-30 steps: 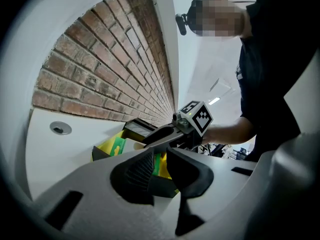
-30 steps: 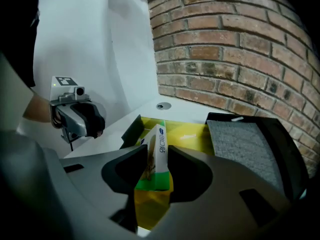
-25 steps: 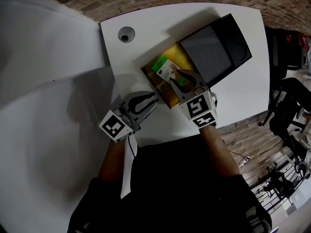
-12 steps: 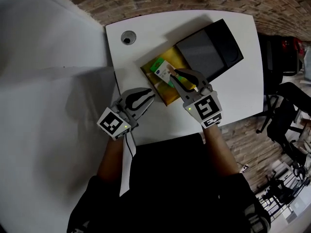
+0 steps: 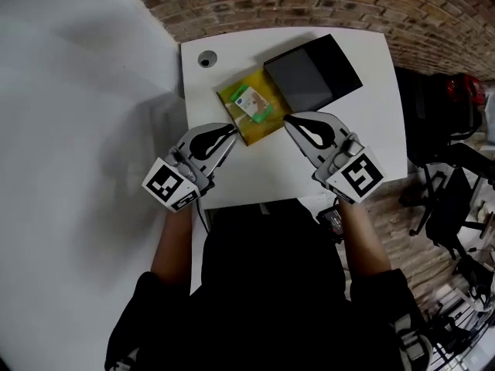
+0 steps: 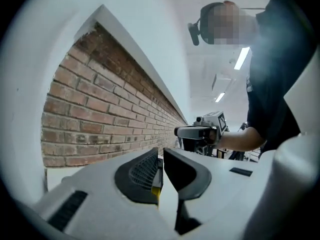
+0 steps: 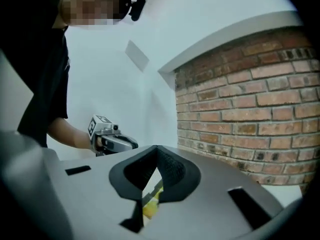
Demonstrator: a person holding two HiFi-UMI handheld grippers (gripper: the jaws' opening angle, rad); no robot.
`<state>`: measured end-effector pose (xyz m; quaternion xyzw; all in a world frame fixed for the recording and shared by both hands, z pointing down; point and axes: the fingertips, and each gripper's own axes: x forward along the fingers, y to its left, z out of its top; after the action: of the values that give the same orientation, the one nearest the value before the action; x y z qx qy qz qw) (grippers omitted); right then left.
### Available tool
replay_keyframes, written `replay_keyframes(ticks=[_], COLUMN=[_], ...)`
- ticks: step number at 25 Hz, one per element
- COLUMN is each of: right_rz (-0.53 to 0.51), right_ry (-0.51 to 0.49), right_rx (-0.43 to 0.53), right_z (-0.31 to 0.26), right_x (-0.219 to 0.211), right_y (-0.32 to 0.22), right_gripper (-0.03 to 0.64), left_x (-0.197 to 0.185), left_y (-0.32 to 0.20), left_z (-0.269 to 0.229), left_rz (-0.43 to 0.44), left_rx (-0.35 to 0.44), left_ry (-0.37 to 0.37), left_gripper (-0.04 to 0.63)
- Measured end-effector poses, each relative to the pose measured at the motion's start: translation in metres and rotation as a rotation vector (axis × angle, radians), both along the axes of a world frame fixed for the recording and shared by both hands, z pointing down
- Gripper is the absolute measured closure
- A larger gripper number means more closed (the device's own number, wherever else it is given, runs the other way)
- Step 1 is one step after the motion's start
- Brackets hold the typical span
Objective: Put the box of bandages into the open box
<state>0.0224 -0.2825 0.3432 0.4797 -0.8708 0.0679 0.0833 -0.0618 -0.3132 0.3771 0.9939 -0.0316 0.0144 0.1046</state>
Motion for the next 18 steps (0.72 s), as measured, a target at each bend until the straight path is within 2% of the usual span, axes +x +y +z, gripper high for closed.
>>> replay_keyframes(ticks=[3, 8, 11, 14, 18], right_rz=[-0.05, -0.061, -0.067, -0.073, -0.086], right_ry=[0.009, -0.038, -0.06, -0.082, -0.182], right_rx=[0.069, 0.165, 0.208, 0.209, 0.223], right_z=[-0.031, -0.078, -0.087, -0.079, -0.075], right_x=[0.012, 0.042, 0.054, 0.061, 0.052], right_y=[0.049, 0.135, 0.175, 0.207, 0.236], right_gripper=[0.609, 0.609, 0.609, 0.609, 0.609], left_x=[-0.003, -0.014, -0.022, -0.028, -0.028], left_y=[0.026, 0.086, 0.119, 0.15, 0.189], left_z=[-0.018, -0.038, -0.046, -0.053, -0.065], left_rz=[-0.039, -0.091, -0.114, -0.118, -0.099], left_rx=[0.004, -0.013, -0.012, -0.017, 0.065], left_ry=[0.023, 0.04, 0.047, 0.061, 0.026], left_gripper=[0.552, 0.566, 0.57, 0.577, 0.577])
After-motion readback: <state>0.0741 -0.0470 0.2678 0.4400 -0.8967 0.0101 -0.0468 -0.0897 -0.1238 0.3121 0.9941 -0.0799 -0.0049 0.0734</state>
